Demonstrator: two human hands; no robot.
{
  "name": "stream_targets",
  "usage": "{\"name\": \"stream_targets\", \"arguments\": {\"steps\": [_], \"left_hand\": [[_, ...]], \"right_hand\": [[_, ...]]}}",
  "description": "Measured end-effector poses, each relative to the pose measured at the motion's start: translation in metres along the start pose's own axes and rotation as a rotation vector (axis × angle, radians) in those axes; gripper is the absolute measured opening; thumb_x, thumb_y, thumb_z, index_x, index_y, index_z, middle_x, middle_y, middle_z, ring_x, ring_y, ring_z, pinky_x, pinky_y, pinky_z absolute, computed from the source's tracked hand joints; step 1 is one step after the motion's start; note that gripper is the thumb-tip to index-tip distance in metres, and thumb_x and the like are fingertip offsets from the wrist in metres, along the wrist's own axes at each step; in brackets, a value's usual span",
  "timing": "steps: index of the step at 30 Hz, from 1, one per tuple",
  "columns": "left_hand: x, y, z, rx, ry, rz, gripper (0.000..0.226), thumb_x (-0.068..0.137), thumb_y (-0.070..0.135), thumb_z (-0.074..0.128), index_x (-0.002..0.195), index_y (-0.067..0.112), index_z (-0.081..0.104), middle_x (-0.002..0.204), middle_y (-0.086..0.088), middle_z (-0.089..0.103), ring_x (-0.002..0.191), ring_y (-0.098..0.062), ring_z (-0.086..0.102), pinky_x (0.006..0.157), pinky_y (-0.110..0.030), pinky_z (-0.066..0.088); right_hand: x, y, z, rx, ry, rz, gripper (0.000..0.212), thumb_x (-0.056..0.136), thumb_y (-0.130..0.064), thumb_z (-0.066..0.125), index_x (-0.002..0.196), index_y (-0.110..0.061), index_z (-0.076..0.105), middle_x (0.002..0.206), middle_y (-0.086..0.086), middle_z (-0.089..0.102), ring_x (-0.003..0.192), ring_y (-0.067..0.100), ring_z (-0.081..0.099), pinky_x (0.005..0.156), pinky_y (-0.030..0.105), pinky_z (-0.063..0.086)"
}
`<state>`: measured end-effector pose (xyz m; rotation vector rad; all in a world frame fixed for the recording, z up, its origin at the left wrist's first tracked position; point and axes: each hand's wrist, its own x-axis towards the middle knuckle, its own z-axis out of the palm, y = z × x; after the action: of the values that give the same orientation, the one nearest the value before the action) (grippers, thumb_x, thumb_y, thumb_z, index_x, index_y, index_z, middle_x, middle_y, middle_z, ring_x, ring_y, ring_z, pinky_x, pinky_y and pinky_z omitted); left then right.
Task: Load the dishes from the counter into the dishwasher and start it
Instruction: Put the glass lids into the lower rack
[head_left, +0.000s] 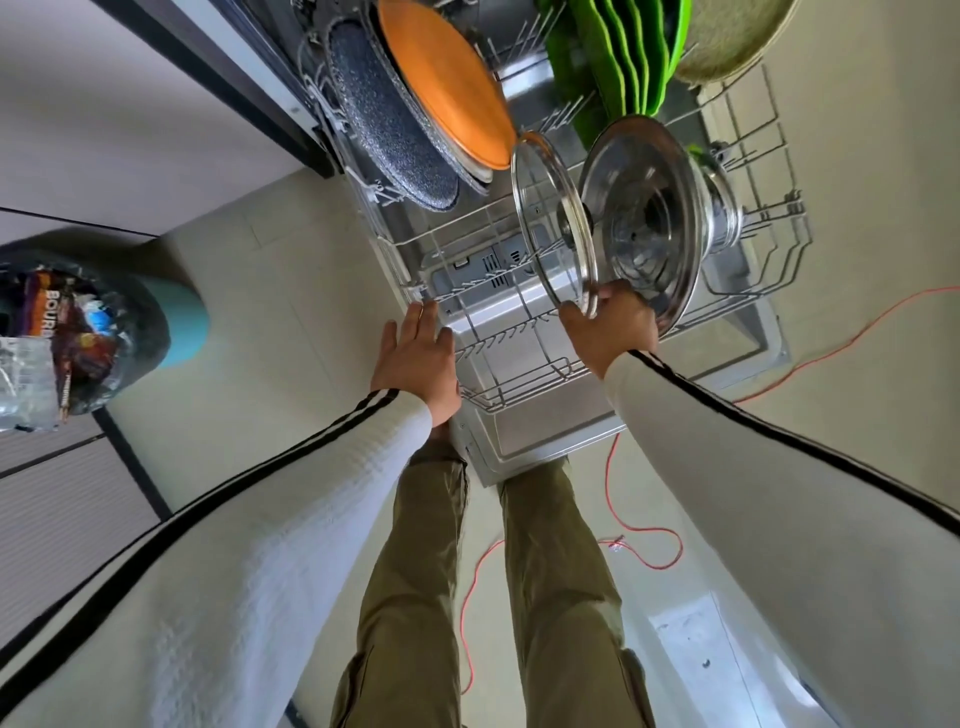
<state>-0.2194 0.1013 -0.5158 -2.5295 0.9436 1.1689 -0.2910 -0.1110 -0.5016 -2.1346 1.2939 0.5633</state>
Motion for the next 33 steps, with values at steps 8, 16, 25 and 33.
{"name": "stream_targets", "arguments": {"steps": [8, 16, 25, 33], "left_hand": [[-0.035, 0.013, -0.038, -0.044, 0.049, -0.021, 0.068, 0.097, 0.036, 0.047, 0.156, 0.015, 0.019, 0.166, -0.009, 0.0, 0.153, -0.029, -0.003, 0.123, -0.05, 0.009], [-0.15, 0.019, -0.107, -0.193, 0.177, -0.115, 0.063, 0.103, 0.041, 0.028, 0.159, 0.017, 0.009, 0.167, -0.005, 0.002, 0.154, -0.026, 0.001, 0.124, -0.046, 0.006], [-0.328, -0.004, -0.133, -0.354, 0.317, -0.41, 0.066, 0.104, 0.037, 0.034, 0.159, 0.012, 0.008, 0.167, -0.005, -0.001, 0.154, -0.023, 0.0, 0.125, -0.042, 0.005], [-0.49, -0.074, -0.067, -0.564, 0.492, -0.818, 0.067, 0.103, 0.039, 0.036, 0.159, 0.014, 0.008, 0.167, -0.004, -0.003, 0.154, -0.021, -0.003, 0.124, -0.04, 0.003]], "right_hand": [[-0.06, -0.005, -0.028, -0.227, 0.128, -0.294, 0.083, 0.091, -0.044, 0.056, 0.155, -0.008, 0.015, 0.161, 0.013, 0.02, 0.148, 0.031, 0.021, 0.117, 0.044, 0.026], [-0.14, -0.035, -0.086, -0.403, -0.016, -0.712, 0.066, 0.102, -0.036, 0.034, 0.158, -0.013, 0.007, 0.166, 0.008, 0.002, 0.153, 0.024, 0.002, 0.124, 0.038, 0.006], [-0.267, -0.089, -0.13, -0.511, -0.131, -1.052, 0.064, 0.103, -0.034, 0.034, 0.158, -0.011, 0.011, 0.165, 0.009, 0.006, 0.152, 0.025, 0.006, 0.121, 0.032, -0.001], [-0.411, -0.178, -0.075, -0.646, -0.182, -1.48, 0.064, 0.1, -0.03, 0.038, 0.156, -0.006, 0.018, 0.163, 0.016, 0.015, 0.15, 0.03, 0.016, 0.123, 0.04, 0.017]]}}
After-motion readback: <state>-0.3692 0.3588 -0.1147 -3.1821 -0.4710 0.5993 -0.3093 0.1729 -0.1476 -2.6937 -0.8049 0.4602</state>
